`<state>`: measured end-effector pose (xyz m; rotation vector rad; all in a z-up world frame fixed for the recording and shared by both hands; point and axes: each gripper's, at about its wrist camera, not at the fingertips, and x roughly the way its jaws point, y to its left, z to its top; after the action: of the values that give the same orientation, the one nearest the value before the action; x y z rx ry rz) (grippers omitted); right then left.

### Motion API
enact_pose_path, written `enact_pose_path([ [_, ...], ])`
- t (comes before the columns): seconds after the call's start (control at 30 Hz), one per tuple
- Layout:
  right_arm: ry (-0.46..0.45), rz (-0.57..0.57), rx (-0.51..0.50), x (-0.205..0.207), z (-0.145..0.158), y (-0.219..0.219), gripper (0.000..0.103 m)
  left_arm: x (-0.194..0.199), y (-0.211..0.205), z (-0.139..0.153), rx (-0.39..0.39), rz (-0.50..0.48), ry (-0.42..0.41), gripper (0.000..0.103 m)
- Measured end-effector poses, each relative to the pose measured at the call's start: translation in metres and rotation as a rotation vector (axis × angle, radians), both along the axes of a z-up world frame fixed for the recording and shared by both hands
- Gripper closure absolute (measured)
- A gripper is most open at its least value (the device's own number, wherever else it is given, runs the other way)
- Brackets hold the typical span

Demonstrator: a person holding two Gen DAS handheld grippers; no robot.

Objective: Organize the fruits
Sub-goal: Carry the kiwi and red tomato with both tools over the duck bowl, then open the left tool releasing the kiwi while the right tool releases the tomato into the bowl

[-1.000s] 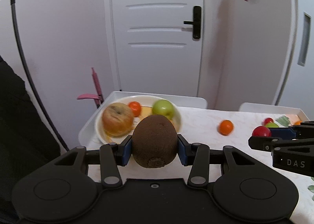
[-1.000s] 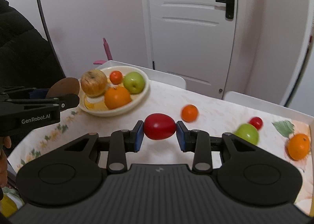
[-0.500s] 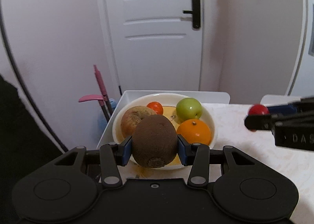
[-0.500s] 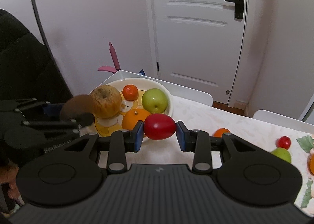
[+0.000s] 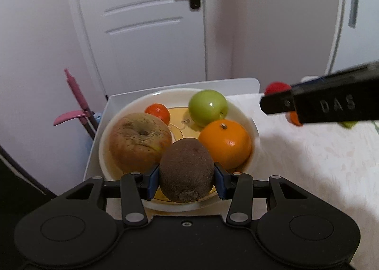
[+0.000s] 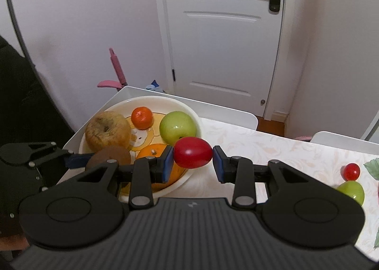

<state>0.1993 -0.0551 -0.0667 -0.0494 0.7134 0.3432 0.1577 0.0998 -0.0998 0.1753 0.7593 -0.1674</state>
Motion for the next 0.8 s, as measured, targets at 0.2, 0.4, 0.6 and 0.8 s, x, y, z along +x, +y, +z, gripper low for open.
enact_pose_path([
  [0.2, 0.007, -0.038, 0.000, 0.005, -0.001, 0.004, 0.053, 0.009, 0.004, -0.002, -0.005, -0.035, 0.032, 0.051],
  [0.4, 0.006, -0.047, -0.002, 0.009, 0.004, 0.003, 0.053, 0.004, 0.001, 0.004, -0.015, -0.080, 0.007, 0.021],
  [0.6, 0.001, -0.014, 0.001, 0.016, 0.012, -0.002, 0.053, -0.006, 0.007, 0.016, -0.030, -0.057, -0.018, 0.016],
  [0.8, 0.016, 0.045, 0.003, 0.028, 0.013, -0.003, 0.053, -0.018, 0.013, 0.028, -0.049, 0.016, -0.038, 0.011],
])
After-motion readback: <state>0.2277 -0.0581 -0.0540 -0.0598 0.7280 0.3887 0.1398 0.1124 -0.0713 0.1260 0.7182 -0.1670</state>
